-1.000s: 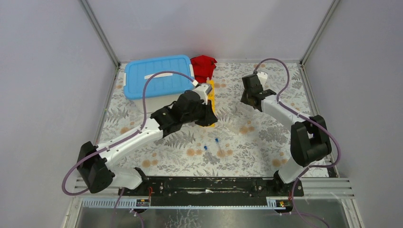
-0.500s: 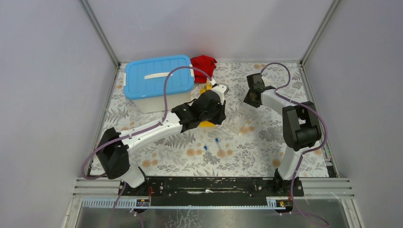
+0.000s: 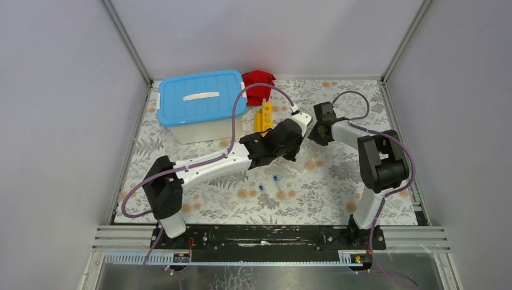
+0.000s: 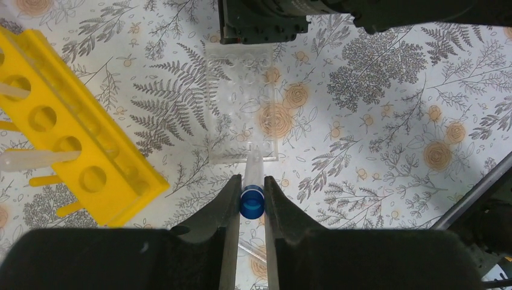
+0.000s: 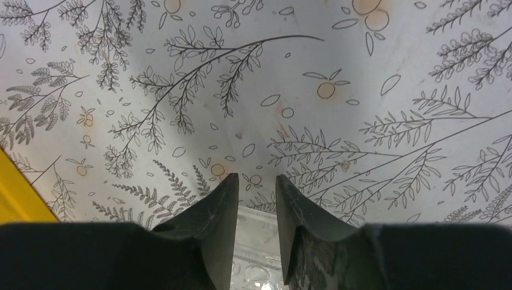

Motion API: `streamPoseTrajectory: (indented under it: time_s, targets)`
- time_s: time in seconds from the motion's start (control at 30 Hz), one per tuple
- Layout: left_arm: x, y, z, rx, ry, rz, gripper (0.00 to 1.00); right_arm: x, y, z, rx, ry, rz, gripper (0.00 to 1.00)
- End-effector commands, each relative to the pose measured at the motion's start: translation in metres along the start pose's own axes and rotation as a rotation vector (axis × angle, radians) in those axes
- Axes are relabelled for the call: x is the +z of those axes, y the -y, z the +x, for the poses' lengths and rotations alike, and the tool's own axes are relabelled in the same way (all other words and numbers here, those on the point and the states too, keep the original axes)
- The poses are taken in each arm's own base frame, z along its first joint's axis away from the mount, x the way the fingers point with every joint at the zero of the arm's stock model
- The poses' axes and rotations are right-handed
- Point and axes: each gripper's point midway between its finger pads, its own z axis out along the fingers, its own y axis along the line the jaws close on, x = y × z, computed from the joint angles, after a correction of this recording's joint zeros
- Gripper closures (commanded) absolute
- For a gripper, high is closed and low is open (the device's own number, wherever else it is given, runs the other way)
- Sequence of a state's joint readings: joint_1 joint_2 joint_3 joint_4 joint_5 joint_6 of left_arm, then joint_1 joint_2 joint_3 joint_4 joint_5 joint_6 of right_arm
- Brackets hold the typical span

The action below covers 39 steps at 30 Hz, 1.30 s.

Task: Organize the chemistry lab equipment
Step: Move the test tube rack to the center of the board.

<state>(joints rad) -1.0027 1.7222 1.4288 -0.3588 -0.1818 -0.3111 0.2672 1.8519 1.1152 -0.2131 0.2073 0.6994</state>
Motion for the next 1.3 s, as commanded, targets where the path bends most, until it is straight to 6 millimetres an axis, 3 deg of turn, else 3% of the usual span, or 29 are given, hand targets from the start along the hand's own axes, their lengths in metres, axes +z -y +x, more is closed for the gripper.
streamPoseTrajectory:
  time_s: [0.0,0.47,0.8,1.27]
  targets:
    - [0.003,0.0,-0.009,0.07,0.022,-0.046,1.0,-0.016,-0.01,-0.003,0.06,0.016,-0.069,0.65]
    - [0.006,-0.001,0.023,0.14,-0.054,-0.082,1.0,-0.033,-0.005,0.021,0.115,0.006,-0.105,0.67]
    - [0.001,-0.007,0.048,0.165,-0.094,-0.096,1.0,-0.045,-0.015,0.037,0.109,0.019,-0.119,0.67]
    - [-0.002,-0.012,0.063,0.165,-0.101,-0.106,1.0,-0.053,-0.021,0.053,0.119,0.025,-0.123,0.67]
